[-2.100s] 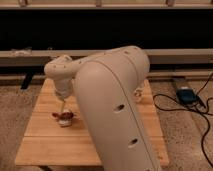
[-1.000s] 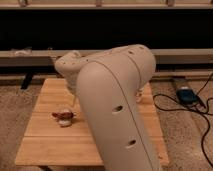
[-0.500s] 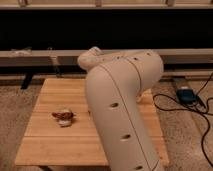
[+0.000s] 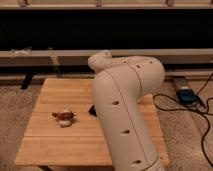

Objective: Pick up the ceramic bowl

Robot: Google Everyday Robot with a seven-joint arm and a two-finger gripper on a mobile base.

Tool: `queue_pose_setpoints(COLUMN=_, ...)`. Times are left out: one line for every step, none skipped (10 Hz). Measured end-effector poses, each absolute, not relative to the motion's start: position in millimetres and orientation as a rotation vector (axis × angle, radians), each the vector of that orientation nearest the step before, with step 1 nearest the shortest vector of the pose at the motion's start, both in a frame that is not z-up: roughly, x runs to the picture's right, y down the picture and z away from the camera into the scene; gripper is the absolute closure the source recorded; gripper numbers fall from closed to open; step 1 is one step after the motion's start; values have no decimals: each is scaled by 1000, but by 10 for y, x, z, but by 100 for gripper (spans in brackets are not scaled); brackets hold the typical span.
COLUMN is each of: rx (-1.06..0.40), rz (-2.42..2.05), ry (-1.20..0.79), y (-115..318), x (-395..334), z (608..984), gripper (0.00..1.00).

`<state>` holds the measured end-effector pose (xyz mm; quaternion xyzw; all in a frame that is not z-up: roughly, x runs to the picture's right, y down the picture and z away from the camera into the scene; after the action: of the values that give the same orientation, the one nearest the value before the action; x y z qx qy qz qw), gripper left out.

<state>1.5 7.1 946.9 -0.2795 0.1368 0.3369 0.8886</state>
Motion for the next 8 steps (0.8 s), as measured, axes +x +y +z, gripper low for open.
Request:
queue_pose_setpoints(rx=-589, rz=710, ry=269, y=72, x=36, z=9477, gripper=20)
queue_pose_setpoints(rx=-593, rz=717, ry=259, y=70, x=62, z=9484, gripper=20)
queue_pose_setpoints(rx=-599, rz=722, ry=252, y=81, x=83, z=9500, gripper=20)
queue_pose_setpoints(rx=-610, rz=724, ry=244, y=117, x=54, z=9545, gripper=20)
queue_pose_setpoints(rx=-622, rz=724, ry=236, y=165, x=3, z=9598, gripper=20)
queue_pose_setpoints(rx=-630, rz=725, ry=231, y=196, x=-21, z=9624, gripper=20)
queue_pose_setpoints(rx=-640, rz=725, ry=226, y=228, x=-48, z=9642, gripper=20)
queue_pose_setpoints(rx=-648, rz=725, ry=220, y=251, x=-84, z=9650, gripper=20)
